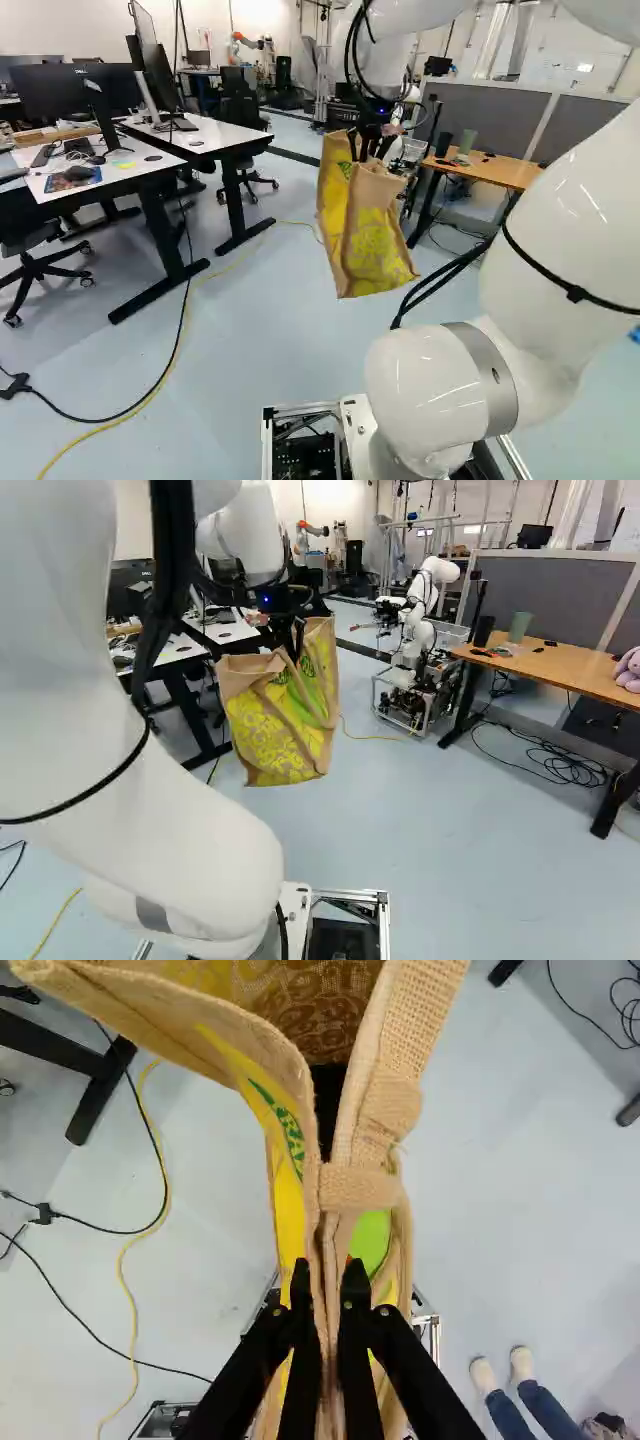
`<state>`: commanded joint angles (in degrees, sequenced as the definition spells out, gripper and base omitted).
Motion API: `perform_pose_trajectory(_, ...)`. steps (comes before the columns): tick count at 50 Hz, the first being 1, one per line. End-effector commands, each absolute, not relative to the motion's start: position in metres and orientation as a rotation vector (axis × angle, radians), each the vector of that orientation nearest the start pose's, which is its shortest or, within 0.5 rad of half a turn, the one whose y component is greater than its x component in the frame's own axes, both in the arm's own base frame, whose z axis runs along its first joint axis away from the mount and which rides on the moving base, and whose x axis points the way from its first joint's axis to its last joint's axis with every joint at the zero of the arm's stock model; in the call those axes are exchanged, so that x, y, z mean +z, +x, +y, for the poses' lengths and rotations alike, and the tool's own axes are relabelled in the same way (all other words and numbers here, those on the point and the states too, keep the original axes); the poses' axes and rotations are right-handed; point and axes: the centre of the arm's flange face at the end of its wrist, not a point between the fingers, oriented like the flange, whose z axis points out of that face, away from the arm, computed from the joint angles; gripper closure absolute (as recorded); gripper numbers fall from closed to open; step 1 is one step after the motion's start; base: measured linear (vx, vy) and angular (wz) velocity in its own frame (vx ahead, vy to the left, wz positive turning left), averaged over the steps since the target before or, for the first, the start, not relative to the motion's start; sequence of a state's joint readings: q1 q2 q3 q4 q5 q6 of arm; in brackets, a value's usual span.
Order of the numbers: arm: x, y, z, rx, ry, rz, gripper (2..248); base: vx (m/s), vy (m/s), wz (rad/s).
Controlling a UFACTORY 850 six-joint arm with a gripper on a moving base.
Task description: Pick up the bag on the ground and place it on the table
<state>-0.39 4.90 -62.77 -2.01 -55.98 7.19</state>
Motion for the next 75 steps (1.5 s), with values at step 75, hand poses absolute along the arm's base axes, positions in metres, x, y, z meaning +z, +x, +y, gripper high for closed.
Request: perform_pose_trajectory(75,0.674,0.425,-0.009,-0.329,-3.139,0.2,228,0.001,0.0,0.001)
